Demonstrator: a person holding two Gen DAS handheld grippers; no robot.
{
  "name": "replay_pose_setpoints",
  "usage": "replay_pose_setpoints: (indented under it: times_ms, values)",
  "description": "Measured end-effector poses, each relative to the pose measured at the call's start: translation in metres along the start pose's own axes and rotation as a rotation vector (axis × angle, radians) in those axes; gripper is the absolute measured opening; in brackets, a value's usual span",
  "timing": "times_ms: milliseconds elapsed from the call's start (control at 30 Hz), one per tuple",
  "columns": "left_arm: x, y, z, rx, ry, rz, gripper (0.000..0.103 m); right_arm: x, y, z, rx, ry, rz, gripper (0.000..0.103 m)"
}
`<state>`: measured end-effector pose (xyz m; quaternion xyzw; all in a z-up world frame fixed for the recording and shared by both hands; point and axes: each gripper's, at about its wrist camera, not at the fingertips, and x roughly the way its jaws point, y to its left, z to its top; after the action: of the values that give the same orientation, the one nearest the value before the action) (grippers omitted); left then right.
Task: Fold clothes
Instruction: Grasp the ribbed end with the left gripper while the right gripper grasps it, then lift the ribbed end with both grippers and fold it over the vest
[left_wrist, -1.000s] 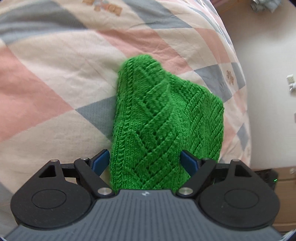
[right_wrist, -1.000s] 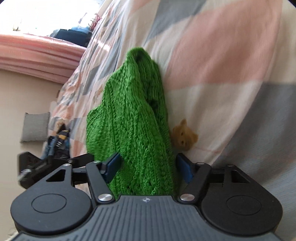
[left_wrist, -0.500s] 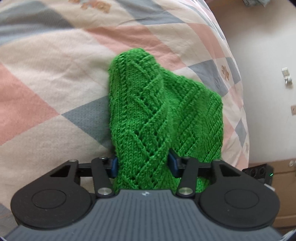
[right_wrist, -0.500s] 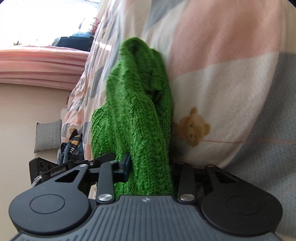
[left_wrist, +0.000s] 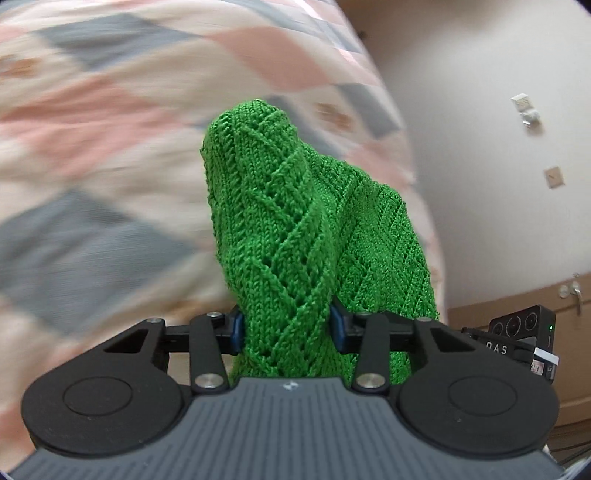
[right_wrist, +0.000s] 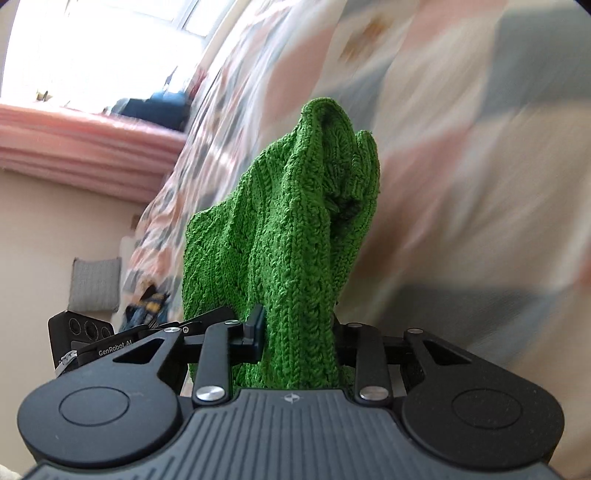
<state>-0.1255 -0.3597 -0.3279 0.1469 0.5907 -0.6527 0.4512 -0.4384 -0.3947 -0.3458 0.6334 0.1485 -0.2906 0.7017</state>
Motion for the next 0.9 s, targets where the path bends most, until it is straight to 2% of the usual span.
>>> replay_pose_setpoints:
  times_ms: [100,267,433,600,800,833,900]
  values:
    - [0.050,-0.051,0.009,0.020,-0.014,-0.063,0.037,-0.055,-0.024,0.039,-0.024,-0.047,-0.052,0.030]
    - [0.136,-0.128,0.024,0.022,-0.045,-0.141,0.037,-0.133,-0.064,0.118,-0.119,-0.073,-0.147,0.030]
    - [0.207,-0.181,0.042,0.012,-0.079,-0.194,0.037,-0.178,-0.103,0.189,-0.180,-0.066,-0.197,0.030]
    - [0.256,-0.201,0.058,0.002,-0.098,-0.187,0.037,-0.182,-0.131,0.236,-0.241,-0.045,-0.214,0.030]
    - [0.304,-0.199,0.062,0.001,-0.088,-0.136,0.039,-0.166,-0.180,0.268,-0.220,-0.004,-0.234,0.031]
    - [0.311,-0.197,0.061,0.009,-0.088,-0.120,0.040,-0.161,-0.189,0.272,-0.208,0.002,-0.248,0.032]
    - [0.321,-0.192,0.060,0.018,-0.087,-0.102,0.045,-0.153,-0.208,0.275,-0.167,-0.006,-0.262,0.040]
